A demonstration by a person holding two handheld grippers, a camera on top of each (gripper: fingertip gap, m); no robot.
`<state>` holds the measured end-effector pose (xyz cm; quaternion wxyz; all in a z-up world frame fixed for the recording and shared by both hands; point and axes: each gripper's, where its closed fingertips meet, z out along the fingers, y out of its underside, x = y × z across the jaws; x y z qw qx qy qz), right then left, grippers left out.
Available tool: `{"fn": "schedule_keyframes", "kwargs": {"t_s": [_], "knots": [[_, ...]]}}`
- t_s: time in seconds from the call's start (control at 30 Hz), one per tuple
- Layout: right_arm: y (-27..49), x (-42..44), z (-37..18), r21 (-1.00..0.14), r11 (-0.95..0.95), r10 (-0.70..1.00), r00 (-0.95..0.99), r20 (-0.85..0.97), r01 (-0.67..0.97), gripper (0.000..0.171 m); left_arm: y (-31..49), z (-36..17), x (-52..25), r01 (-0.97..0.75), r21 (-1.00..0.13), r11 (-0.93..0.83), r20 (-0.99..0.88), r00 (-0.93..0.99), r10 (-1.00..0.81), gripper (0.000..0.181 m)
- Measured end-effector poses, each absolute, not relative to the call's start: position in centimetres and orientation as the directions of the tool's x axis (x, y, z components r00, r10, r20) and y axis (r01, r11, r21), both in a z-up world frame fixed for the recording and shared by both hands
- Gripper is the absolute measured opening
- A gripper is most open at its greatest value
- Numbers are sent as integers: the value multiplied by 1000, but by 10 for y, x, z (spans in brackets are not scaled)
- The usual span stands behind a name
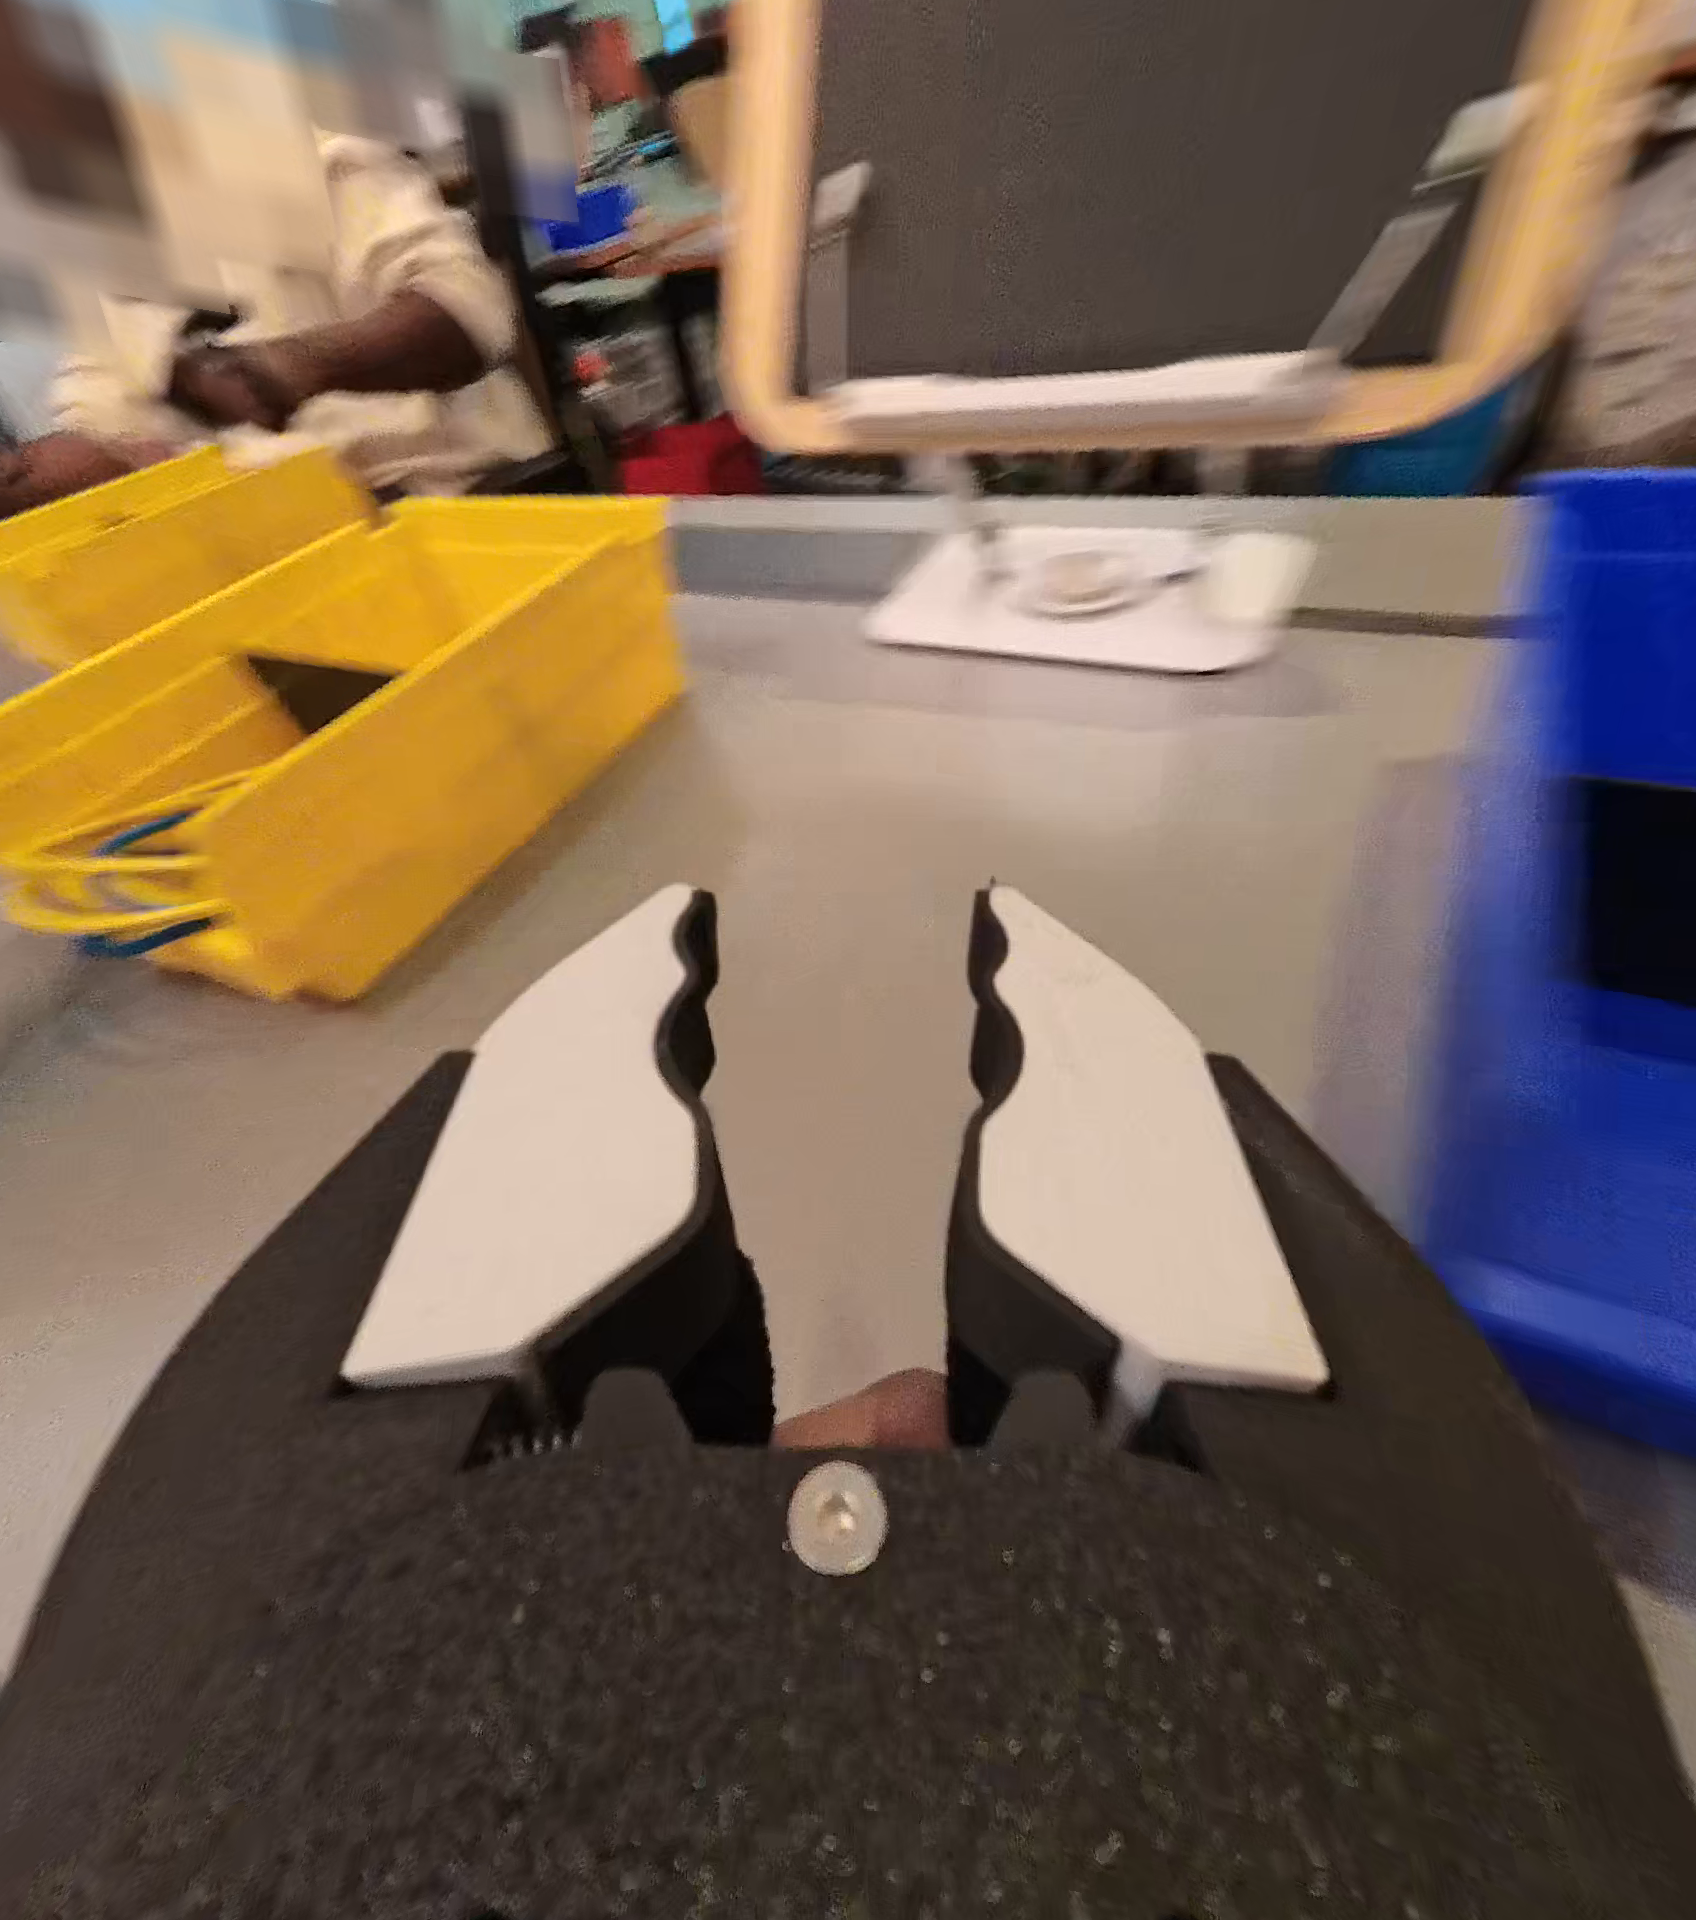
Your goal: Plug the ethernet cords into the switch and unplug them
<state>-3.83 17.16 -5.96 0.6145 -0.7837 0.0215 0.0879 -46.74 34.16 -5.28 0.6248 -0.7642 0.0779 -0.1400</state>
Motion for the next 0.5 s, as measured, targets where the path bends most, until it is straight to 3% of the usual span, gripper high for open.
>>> {"fn": "schedule_keyframes", "kwargs": {"t_s": [0.13,0.23,0.37,0.5], "knots": [[107,115,-58,-977,-156,-215,970,-113,-148,45,311,-16,-402,0,-993,-119,42,934,-354,20],[65,214,-71,-969,-154,-421,900,-112,-193,46,266,-10,-271,24,-986,-165,122,780,-613,24],[65,263,-103,-931,-222,-431,886,-173,-289,52,177,-58,-79,-177,-913,-369,284,373,-883,45],[88,268,-133,-881,-331,-423,888,-180,-337,51,147,-87,32,-314,-912,-265,187,259,-948,63]]}}
